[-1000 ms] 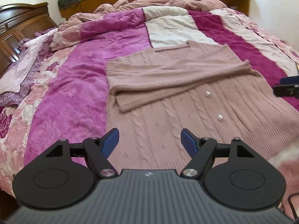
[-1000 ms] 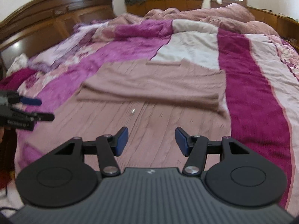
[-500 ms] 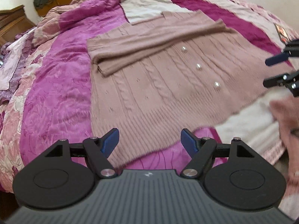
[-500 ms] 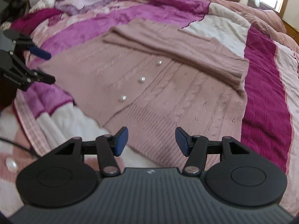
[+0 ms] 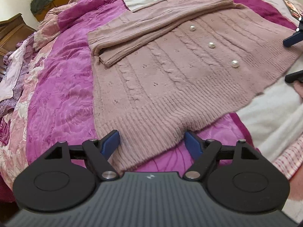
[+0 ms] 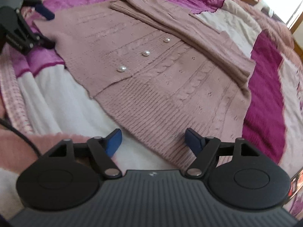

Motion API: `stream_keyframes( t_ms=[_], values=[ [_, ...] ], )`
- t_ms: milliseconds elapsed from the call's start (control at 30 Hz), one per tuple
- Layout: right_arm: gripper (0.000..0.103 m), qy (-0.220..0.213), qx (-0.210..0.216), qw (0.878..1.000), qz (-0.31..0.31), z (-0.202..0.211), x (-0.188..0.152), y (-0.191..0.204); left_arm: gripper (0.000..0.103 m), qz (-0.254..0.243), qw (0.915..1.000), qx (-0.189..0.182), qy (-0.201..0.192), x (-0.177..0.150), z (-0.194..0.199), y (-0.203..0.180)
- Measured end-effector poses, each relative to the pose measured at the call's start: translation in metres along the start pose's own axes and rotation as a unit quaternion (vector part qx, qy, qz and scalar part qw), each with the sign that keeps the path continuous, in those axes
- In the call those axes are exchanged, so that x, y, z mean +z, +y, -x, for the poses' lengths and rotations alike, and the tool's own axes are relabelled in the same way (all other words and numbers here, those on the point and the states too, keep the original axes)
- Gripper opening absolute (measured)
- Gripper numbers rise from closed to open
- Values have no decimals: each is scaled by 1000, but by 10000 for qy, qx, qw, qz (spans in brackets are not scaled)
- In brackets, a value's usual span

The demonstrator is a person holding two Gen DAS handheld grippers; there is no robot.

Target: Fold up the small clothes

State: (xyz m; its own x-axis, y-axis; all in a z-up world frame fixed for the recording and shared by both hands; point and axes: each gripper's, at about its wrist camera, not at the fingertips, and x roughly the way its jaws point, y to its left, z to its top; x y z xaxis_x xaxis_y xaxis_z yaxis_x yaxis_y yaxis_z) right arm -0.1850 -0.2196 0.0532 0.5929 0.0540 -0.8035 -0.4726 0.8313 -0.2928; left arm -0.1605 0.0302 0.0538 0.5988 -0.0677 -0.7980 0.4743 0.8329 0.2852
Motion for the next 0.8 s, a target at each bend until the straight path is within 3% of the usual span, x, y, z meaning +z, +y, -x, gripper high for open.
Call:
stream_keyframes(
  t_ms=[167, 467, 800],
  values=[
    [75, -114, -213, 9997, -76, -7, 0, -3, 83, -147, 9997, 157, -71, 5, -8, -3],
    [75, -284, -391, 9980, -396, -14, 2, -10, 84, 50, 9998, 125, -152, 8, -17, 2],
    [71, -489, -332, 9952, -785, -17, -5, -18, 84, 69, 9987, 308, -390, 7, -27, -4]
  ],
)
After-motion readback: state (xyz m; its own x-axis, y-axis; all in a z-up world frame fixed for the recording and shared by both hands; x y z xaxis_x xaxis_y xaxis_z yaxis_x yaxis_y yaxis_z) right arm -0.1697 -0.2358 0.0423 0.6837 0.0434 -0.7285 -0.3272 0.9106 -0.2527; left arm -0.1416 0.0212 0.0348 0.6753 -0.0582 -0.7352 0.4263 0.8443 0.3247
